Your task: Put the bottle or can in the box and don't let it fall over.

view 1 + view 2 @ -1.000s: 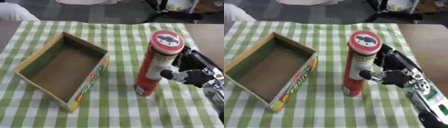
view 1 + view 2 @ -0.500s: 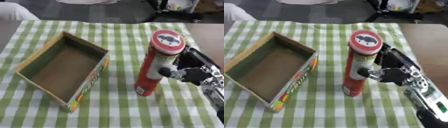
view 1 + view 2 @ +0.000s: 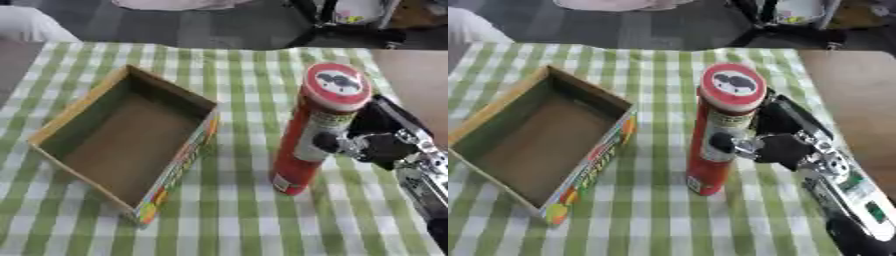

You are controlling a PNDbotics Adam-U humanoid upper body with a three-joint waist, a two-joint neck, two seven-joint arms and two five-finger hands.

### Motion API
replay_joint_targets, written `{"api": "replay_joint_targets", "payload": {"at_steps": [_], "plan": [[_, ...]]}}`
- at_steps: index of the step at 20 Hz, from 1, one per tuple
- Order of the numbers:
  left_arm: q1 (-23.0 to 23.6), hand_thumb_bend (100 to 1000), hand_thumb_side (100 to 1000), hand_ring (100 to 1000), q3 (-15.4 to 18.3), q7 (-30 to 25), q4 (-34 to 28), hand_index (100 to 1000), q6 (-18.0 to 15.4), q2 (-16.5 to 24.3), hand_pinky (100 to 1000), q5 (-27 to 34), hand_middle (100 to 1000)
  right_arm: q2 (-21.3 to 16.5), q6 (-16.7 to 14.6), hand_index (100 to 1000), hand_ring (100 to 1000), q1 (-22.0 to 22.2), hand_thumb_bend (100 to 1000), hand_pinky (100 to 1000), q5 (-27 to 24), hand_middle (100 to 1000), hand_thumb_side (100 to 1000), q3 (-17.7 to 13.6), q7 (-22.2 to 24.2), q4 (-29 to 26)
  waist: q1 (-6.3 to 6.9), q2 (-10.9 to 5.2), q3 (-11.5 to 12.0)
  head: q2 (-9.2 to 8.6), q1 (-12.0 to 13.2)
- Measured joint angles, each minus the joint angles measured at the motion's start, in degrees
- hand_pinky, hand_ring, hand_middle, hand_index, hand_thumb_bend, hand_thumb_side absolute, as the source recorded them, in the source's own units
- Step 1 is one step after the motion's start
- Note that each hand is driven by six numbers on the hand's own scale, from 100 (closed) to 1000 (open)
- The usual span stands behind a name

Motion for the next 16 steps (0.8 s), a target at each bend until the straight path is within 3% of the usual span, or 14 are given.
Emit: {"api": "replay_joint_targets", "payload": {"at_steps": [16], "plan": [[0.0,533,475,850,-0.01,-0.24,0.01,829,0.06,-0.01,765,0.01,776,1.16,0.23,877,910,-1.67,637,850,-0.7,891,100,1.04,0.63,0.49,-0.03,0.08,0.16,-0.05,-0.02]]}}
